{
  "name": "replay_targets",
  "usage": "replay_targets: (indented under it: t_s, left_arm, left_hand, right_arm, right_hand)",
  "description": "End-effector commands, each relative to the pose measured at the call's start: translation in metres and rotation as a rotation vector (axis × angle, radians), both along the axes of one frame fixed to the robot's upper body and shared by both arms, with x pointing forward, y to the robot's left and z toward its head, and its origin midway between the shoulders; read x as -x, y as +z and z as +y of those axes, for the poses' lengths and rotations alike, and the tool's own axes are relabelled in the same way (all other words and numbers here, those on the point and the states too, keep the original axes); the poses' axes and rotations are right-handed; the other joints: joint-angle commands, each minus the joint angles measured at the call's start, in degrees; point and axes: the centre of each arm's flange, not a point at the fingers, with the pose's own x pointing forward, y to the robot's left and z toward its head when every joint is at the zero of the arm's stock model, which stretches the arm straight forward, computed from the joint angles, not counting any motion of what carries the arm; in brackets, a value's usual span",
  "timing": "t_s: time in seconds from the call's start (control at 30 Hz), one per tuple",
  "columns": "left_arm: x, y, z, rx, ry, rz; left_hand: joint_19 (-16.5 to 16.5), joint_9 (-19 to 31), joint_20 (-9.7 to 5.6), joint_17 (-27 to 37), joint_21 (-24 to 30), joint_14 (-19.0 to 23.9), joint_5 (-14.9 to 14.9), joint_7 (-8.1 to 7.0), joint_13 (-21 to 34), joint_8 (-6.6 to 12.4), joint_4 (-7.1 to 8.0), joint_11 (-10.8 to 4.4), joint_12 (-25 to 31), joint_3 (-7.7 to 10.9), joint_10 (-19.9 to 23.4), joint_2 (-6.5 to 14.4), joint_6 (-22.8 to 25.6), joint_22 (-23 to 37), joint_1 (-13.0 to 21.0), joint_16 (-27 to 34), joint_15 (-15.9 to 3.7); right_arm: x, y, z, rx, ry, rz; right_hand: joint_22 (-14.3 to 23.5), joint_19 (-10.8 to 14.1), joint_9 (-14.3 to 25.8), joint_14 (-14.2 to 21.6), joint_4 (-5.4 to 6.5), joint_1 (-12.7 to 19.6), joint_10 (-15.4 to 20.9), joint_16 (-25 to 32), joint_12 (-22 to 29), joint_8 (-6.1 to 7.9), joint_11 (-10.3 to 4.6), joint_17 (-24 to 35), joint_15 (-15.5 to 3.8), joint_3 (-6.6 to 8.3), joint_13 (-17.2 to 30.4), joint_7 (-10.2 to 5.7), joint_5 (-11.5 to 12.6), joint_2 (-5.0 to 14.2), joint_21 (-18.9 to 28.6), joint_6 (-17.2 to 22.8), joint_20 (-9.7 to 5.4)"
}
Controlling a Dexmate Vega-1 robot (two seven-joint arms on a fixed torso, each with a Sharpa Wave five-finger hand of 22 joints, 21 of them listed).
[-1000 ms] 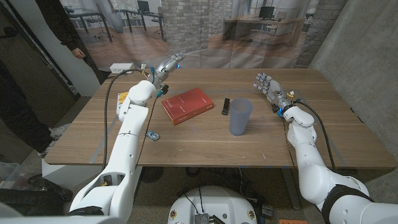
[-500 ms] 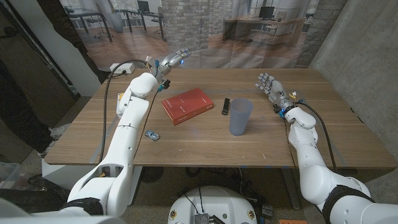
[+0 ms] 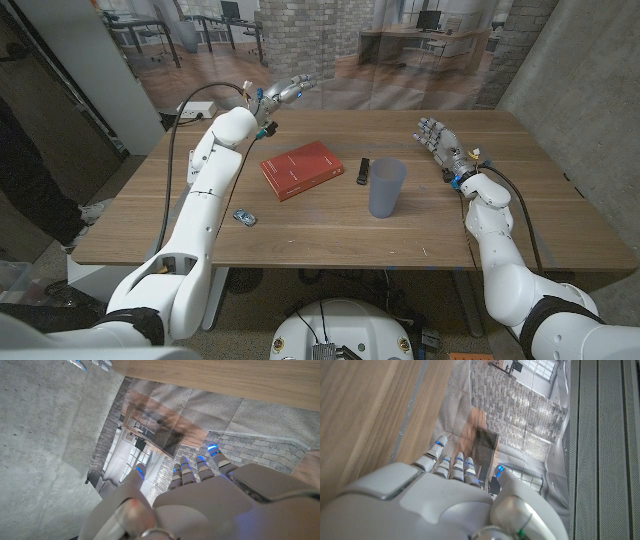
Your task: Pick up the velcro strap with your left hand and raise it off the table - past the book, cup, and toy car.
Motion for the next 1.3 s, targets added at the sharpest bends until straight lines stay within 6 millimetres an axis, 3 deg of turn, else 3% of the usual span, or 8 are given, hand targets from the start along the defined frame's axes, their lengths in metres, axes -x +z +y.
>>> replay_targets:
  t_s: [0.03, 1.3]
  left_arm:
    - [0.007, 0.015, -0.012, -0.086, 0.006, -0.025]
    - [0.030, 0.048, -0.047, -0.398, -0.004, -0.106]
  left_hand:
    - [-0.1, 0.2, -0.32, 0.1, -0.1, 0.4, 0.0, 0.00, 0.1, -0.10, -0.38, -0.20, -0.2, 0.08, 0.3, 0.1, 0.4, 0.1, 0.9, -0.1, 0.10]
    - [0.2, 0.2, -1.33, 0.1, -0.7, 1.3, -0.1, -1.56, 0.1, -0.33, -2.19, -1.61, -0.6, -0.27, 1.8, -0.7, 1.9, 0.1, 2.6, -0.5, -1.36]
  right_arm:
    - [0.003, -0.002, -0.006, -0.011, 0.000, -0.010]
    - [0.026, -0.019, -0.022, -0.057, -0.019, -0.042]
  right_hand:
    - [0.1, 0.4, 0.3, 0.0, -0.33, 0.5, 0.6, 0.4, 0.2, 0.42, 0.00, 0.0, 0.25, 0.14, 0.3, 0.23, 0.4, -0.02, -0.2, 0.6, -0.60]
    - [0.1, 0.6, 0.3, 0.2, -0.54, 0.4, 0.7, 0.5, 0.2, 0.44, 0.06, 0.0, 0.40, 0.00, 0.3, 0.33, 0.5, -0.09, -1.0, 0.9, -0.50]
